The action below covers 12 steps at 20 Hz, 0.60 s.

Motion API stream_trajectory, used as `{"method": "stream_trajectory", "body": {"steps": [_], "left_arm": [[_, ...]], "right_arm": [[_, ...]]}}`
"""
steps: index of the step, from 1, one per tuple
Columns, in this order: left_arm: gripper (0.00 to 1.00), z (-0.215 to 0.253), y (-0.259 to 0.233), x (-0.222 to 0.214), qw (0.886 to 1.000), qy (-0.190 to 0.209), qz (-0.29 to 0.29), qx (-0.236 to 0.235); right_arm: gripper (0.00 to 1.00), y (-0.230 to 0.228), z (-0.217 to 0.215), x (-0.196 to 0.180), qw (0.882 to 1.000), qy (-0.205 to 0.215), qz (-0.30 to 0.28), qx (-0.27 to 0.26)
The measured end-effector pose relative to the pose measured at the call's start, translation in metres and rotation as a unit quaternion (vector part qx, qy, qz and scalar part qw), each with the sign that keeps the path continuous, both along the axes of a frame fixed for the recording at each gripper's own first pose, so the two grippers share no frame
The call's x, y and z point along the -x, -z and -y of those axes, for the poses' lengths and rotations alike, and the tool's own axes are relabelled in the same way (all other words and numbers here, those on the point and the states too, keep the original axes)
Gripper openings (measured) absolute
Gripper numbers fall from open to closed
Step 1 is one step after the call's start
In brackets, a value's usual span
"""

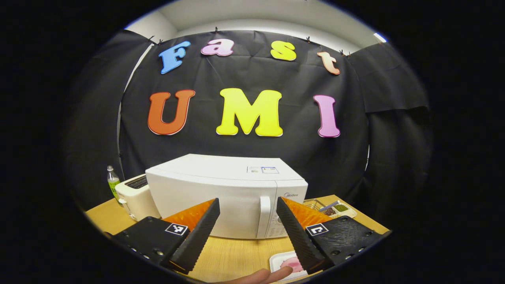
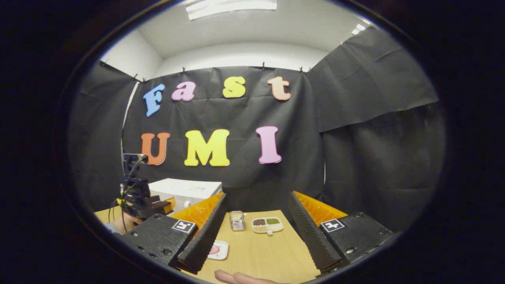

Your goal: Open the microwave oven with the left hand, put the food in, and close the microwave oven.

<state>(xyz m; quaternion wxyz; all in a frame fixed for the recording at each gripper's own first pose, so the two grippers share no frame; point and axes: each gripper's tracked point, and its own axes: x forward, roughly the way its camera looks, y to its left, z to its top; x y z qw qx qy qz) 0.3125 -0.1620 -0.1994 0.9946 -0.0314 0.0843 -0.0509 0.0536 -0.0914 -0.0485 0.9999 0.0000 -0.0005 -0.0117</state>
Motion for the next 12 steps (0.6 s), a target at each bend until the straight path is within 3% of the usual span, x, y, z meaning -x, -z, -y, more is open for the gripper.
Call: {"method": "stream_trajectory", "body": {"steps": [2,3,4,5,6,7,9,10,12], "left_arm": [[0.93,0.005,0.024,-0.023,1.000,-0.002,-0.006,0.000],[0.93,0.009,0.038,-0.032,1.000,0.002,-0.009,-0.004],[0.93,0.012,0.050,-0.039,1.000,0.005,-0.015,-0.005],[0.93,0.020,0.060,-0.046,1.000,0.016,-0.016,-0.001],[0.93,0.025,0.068,-0.052,1.000,0.021,-0.021,-0.002],[0.93,0.029,0.075,-0.057,0.999,0.023,-0.021,-0.007],[0.93,0.033,0.084,-0.066,0.999,0.019,-0.013,-0.023],[0.93,0.031,0.087,-0.068,1.000,0.011,-0.015,-0.023],[0.94,0.033,0.083,-0.072,1.000,0.005,0.000,-0.016]], "right_arm": [[0.91,0.005,0.008,-0.004,1.000,0.005,-0.005,0.001],[1.00,0.008,0.012,-0.005,1.000,0.006,-0.009,-0.001],[0.91,0.013,0.015,-0.008,1.000,0.007,-0.014,-0.003],[0.91,0.017,0.018,-0.011,1.000,0.008,-0.019,-0.006],[1.00,0.021,0.020,-0.014,1.000,0.009,-0.024,-0.009],[0.91,0.026,0.022,-0.018,0.999,0.010,-0.030,-0.010],[0.91,0.035,0.026,-0.024,0.999,0.010,-0.039,-0.016],[1.00,0.039,0.029,-0.026,0.999,0.011,-0.042,-0.018],[1.00,0.046,0.034,-0.030,0.999,0.015,-0.046,-0.021]]}}
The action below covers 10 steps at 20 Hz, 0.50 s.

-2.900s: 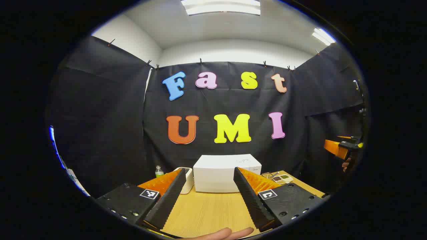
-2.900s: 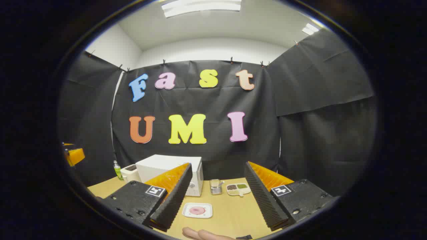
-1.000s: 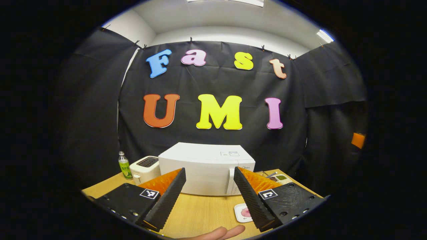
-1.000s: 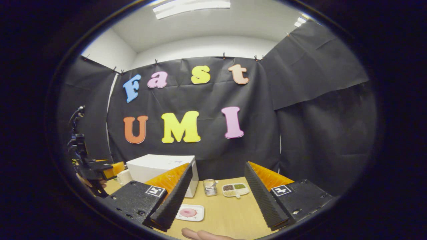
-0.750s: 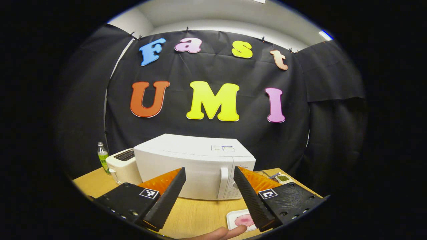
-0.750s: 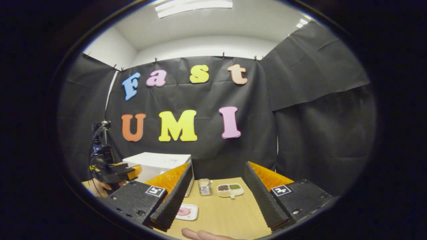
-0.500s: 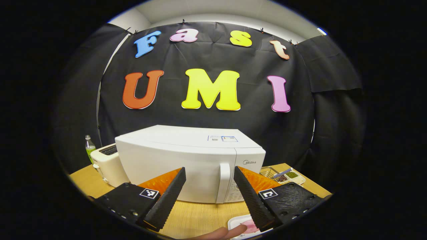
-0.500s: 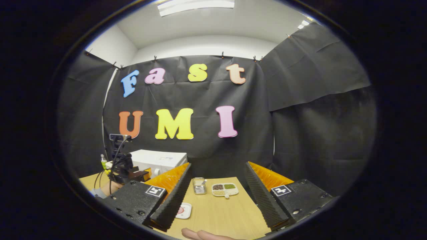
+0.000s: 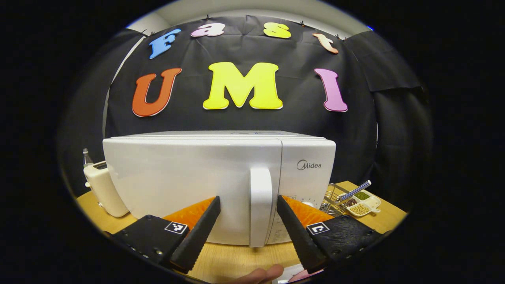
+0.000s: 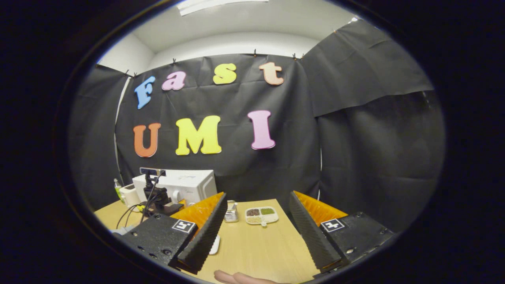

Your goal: Open the microwave oven with the left hand, put the food in, and close the microwave oven.

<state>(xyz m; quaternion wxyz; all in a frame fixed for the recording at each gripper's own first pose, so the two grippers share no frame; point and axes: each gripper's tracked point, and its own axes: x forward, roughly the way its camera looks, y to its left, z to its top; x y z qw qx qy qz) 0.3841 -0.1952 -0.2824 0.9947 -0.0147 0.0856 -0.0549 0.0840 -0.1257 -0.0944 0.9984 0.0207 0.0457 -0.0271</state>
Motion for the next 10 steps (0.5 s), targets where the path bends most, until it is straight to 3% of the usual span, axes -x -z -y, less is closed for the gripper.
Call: {"method": "stream_trajectory", "body": {"steps": [1,2,3,5,6,7,8,9,10], "left_arm": [[0.80,0.002,0.002,0.002,1.000,0.000,-0.005,0.003],[0.80,0.002,0.001,0.001,1.000,0.000,-0.001,0.003],[0.86,0.000,0.000,0.000,1.000,-0.005,0.002,0.002],[0.56,0.000,0.002,0.000,1.000,0.011,0.001,0.005],[0.56,0.003,0.001,0.000,1.000,0.010,0.004,0.017],[0.54,0.003,0.001,0.001,1.000,0.005,0.006,0.021],[0.43,-0.001,0.002,0.001,1.000,-0.001,0.007,0.009],[0.55,0.006,0.004,0.000,1.000,0.015,0.010,0.012],[0.38,0.011,0.006,0.000,1.000,0.010,0.006,0.002]], "right_arm": [[1.00,0.003,0.002,-0.003,1.000,0.001,-0.002,-0.002],[0.91,0.007,0.003,-0.005,1.000,0.002,-0.006,-0.005],[1.00,0.010,0.003,-0.007,1.000,0.002,-0.010,-0.007],[1.00,0.015,0.004,-0.008,1.000,0.004,-0.014,-0.010],[0.91,0.015,0.006,-0.008,1.000,0.009,-0.014,-0.010],[1.00,0.015,0.011,-0.007,1.000,0.018,-0.013,-0.006],[0.91,0.016,0.015,-0.005,1.000,0.025,-0.012,-0.003],[0.91,0.014,0.017,-0.002,1.000,0.029,-0.010,-0.001],[0.91,0.015,0.018,0.002,0.999,0.033,-0.011,0.001]]}}
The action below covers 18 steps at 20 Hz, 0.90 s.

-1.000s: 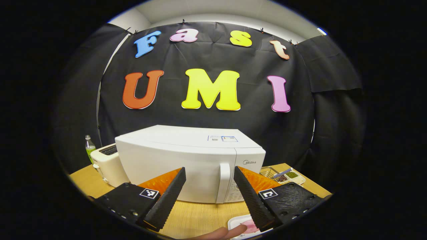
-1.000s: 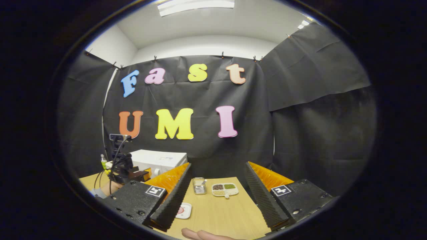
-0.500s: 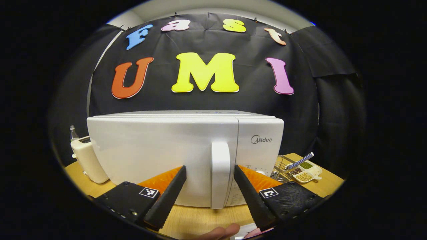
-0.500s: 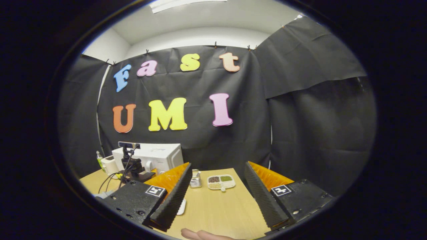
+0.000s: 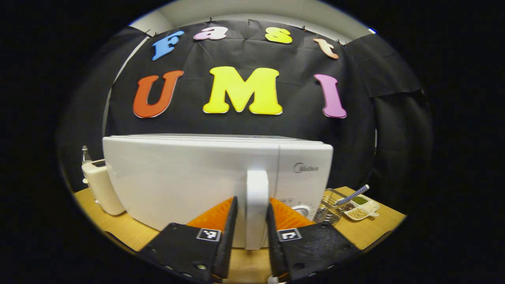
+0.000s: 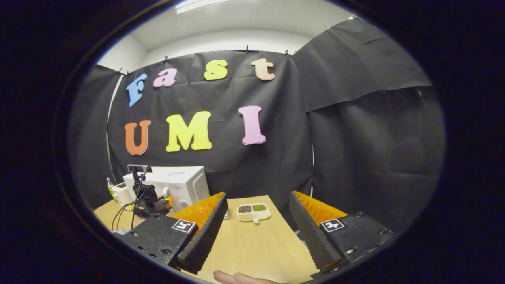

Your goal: Open the microwave oven with the left hand, put the food in, and close the microwave oven.

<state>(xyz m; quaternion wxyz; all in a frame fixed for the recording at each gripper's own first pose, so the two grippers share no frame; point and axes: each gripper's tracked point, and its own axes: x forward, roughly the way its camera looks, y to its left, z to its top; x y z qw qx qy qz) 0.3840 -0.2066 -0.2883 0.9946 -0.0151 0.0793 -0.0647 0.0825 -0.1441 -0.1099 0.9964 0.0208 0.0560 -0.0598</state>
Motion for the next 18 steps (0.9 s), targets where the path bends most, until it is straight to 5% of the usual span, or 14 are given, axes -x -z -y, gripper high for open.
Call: {"method": "stream_trajectory", "body": {"steps": [1,3,4,5,10,14,15,16,18], "left_arm": [[0.21,-0.002,0.000,-0.001,1.000,0.001,0.000,0.001],[0.21,-0.002,-0.002,0.006,1.000,0.010,-0.013,0.024],[0.10,-0.002,-0.003,0.005,1.000,0.011,-0.014,0.026],[0.10,-0.003,-0.001,0.008,0.999,0.010,-0.022,0.021],[0.10,-0.009,-0.010,0.026,0.999,-0.006,-0.023,0.023],[0.10,-0.016,-0.007,0.060,0.998,0.033,-0.035,0.046],[0.10,-0.020,-0.008,0.069,0.998,0.039,-0.034,0.044],[0.10,-0.025,-0.010,0.079,0.998,0.043,-0.032,0.034],[0.10,-0.037,-0.008,0.096,0.998,0.051,-0.037,0.015]], "right_arm": [[1.00,0.000,0.002,0.003,1.000,0.002,-0.001,0.001],[1.00,-0.001,0.005,0.010,1.000,0.004,-0.001,0.004],[1.00,-0.002,0.007,0.014,1.000,0.006,0.000,0.005],[0.91,-0.004,0.009,0.017,1.000,0.008,0.003,0.006],[1.00,-0.009,0.013,0.031,1.000,0.012,0.014,0.007],[1.00,-0.009,0.006,0.040,1.000,0.006,0.019,-0.012],[0.92,-0.011,0.001,0.041,1.000,0.002,0.020,-0.019],[1.00,-0.011,-0.005,0.044,0.999,-0.003,0.020,-0.026],[1.00,-0.012,-0.013,0.046,0.999,-0.006,0.019,-0.031]]}}
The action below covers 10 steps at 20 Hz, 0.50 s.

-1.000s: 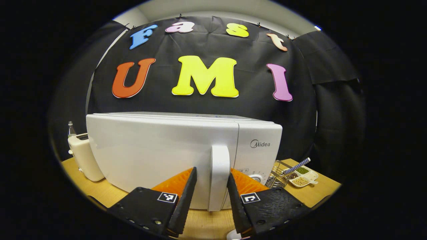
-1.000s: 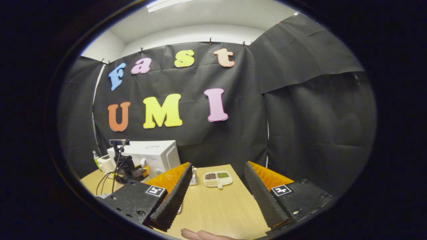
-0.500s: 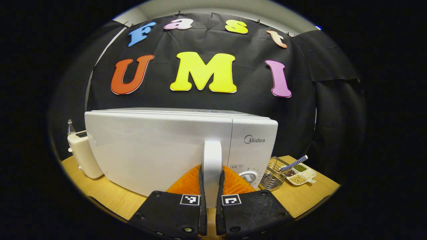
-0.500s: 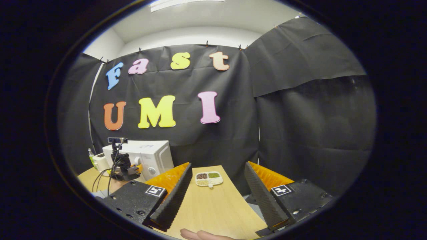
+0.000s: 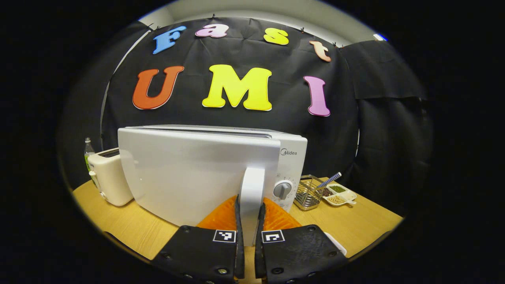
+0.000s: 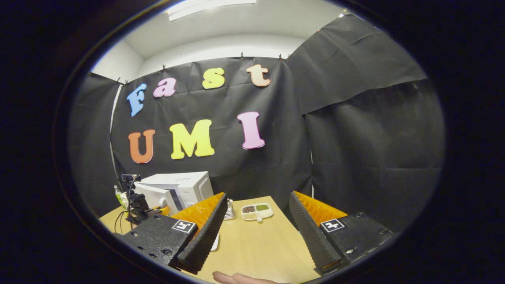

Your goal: Open the microwave oven with the left hand, put the food in, and close the microwave oven.

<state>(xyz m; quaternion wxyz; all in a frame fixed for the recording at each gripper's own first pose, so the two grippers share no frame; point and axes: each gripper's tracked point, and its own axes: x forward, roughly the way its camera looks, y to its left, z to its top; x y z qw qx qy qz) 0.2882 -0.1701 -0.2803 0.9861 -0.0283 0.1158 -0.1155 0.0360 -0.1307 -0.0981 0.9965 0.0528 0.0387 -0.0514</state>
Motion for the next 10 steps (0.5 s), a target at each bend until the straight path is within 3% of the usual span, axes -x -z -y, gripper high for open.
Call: {"method": "stream_trajectory", "body": {"steps": [8,9,10], "left_arm": [[0.10,-0.047,-0.002,0.061,0.999,0.019,-0.016,0.022],[0.10,-0.053,-0.002,0.069,0.999,0.024,-0.018,0.024],[0.10,-0.059,-0.004,0.077,0.999,0.027,-0.014,0.019]], "right_arm": [[1.00,-0.017,-0.049,0.019,1.000,-0.021,0.010,0.011],[0.91,-0.020,-0.055,0.022,1.000,-0.023,0.012,0.013],[0.91,-0.021,-0.059,0.024,0.999,-0.025,0.015,0.015]]}}
